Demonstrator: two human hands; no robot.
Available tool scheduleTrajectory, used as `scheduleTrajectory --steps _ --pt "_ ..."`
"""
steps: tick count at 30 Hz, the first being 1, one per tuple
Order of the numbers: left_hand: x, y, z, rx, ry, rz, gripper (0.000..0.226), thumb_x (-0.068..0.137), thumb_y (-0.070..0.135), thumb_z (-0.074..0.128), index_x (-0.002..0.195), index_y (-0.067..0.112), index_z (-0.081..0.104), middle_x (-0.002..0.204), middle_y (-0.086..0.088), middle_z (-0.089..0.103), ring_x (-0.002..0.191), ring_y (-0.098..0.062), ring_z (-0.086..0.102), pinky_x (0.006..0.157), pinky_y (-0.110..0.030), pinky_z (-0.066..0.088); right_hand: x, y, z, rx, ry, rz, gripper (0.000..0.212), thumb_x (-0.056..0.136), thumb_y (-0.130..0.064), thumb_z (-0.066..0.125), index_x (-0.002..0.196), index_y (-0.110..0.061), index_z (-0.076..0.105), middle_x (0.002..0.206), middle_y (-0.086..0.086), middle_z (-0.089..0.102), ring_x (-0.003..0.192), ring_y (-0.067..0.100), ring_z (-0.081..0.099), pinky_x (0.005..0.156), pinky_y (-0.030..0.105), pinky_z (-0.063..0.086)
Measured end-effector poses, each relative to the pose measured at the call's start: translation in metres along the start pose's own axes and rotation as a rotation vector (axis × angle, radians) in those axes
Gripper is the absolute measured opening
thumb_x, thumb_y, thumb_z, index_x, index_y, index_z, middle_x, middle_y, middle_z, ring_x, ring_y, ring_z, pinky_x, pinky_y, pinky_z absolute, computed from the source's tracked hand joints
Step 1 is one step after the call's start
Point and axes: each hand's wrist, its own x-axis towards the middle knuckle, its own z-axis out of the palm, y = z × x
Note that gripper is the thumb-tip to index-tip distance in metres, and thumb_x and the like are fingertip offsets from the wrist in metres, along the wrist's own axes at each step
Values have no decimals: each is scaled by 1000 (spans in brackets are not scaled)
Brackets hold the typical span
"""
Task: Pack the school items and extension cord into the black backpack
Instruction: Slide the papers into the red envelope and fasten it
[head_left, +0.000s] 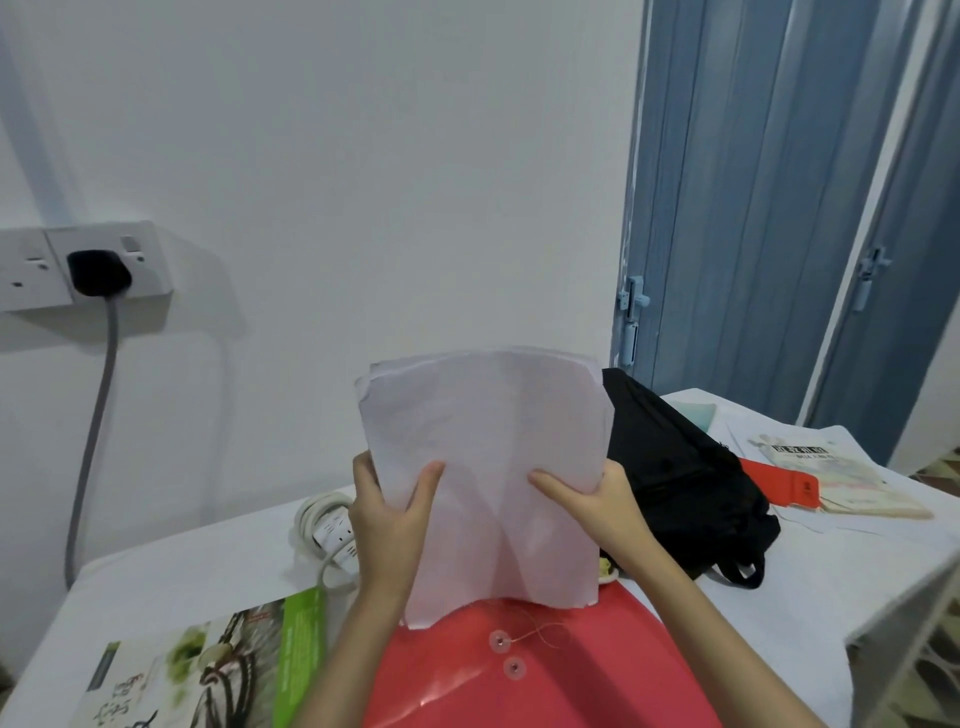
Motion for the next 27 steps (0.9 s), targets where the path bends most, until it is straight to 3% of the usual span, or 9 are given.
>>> scheduleTrajectory --steps 5,8,11,14,16,22,27 --pt "-18 -29 -5 -9 -150 -108 28 85 9 65 98 31 53 99 10 64 89 12 59 77 -7 44 -11 30 -2 -6 -68 132 14 74 -10 77 80 -21 70 73 -10 73 75 4 69 62 17 52" --pt "-22 -29 -3 -34 -91 -134 29 87 9 61 101 33 52 103 14 61 92 16 56 82 -8 42 -11 33 2 -23 -68 123 15 79 -11 73 81 -26 69 75 -11 73 79 7 70 66 20 55" --pt "-20 -21 -3 -76 -36 -86 30 86 7 64 97 31 49 99 12 59 89 15 56 76 -2 40 -9 26 2 9 -36 68 18 78 -10 74 85 -25 68 77 -18 72 77 1 68 64 16 52" --pt "-21 -20 -7 -147 -32 -70 25 79 19 63 99 24 49 99 7 60 89 8 58 76 -6 42 -10 26 0 65 -12 60 26 72 -10 79 94 -20 67 83 -18 72 81 -2 67 64 13 51" --pt "-22 -25 -8 -157 -43 -87 27 78 21 61 102 22 50 101 7 61 92 7 59 77 -6 43 -12 31 1 55 -14 99 24 70 -10 80 89 -20 69 79 -14 73 79 -1 68 63 14 51" --pt "-18 -29 -1 -59 -29 -93 30 86 6 62 95 33 52 99 14 61 91 11 58 79 -4 41 -8 38 4 -13 8 112 12 75 -13 77 76 -23 69 78 -5 72 74 7 69 72 32 57" --pt "-15 -27 0 -41 -23 -115 24 86 9 63 94 29 53 97 8 62 90 6 58 80 -9 43 -9 37 3 16 15 99 17 69 -12 82 79 -19 69 73 -9 73 73 3 69 64 20 56"
